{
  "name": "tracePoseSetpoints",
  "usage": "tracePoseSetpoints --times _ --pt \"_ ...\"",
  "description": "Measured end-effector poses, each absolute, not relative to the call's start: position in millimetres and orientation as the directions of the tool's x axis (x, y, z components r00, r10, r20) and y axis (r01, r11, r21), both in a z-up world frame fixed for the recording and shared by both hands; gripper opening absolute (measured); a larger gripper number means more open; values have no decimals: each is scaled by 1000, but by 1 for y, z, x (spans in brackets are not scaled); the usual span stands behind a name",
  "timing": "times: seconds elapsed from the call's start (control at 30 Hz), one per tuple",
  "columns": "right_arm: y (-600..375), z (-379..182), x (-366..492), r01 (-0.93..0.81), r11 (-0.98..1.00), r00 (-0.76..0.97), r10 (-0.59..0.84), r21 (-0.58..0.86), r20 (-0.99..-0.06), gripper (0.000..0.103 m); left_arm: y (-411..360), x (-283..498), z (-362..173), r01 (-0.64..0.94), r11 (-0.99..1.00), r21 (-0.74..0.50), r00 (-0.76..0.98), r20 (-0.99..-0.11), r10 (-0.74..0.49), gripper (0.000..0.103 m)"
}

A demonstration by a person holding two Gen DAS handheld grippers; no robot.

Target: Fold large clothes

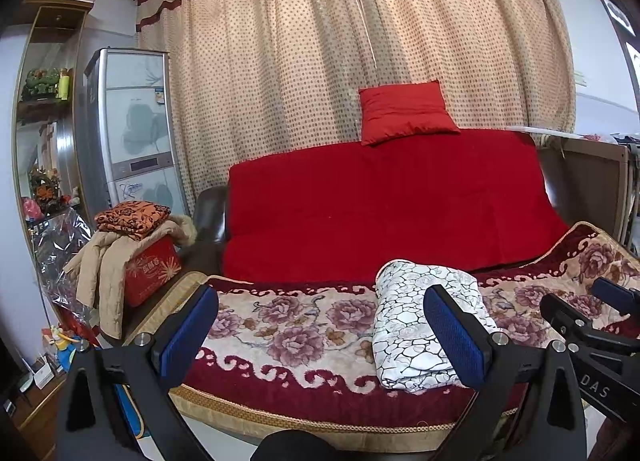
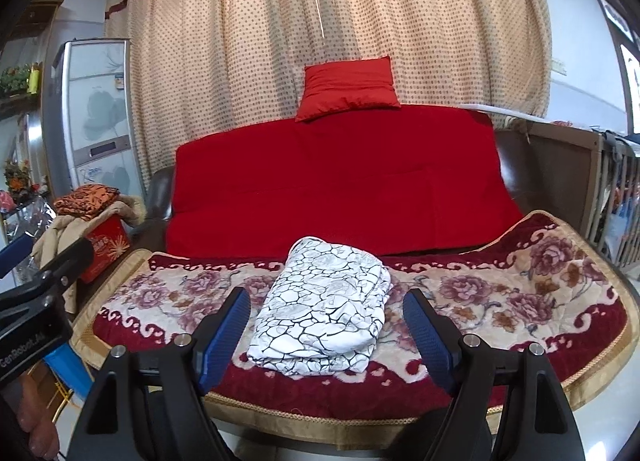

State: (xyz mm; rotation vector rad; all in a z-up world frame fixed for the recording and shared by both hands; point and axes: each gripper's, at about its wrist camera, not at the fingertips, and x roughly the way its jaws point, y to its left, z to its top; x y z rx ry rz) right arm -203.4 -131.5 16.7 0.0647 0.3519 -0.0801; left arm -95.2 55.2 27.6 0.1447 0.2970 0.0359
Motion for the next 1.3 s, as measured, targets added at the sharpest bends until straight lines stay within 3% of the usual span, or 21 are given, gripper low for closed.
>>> tracePoseSetpoints --times 1.3 --pt "-114 0 -131 71 997 904 -61 8 -423 82 65 -23 0 -4 994 107 916 -398 46 102"
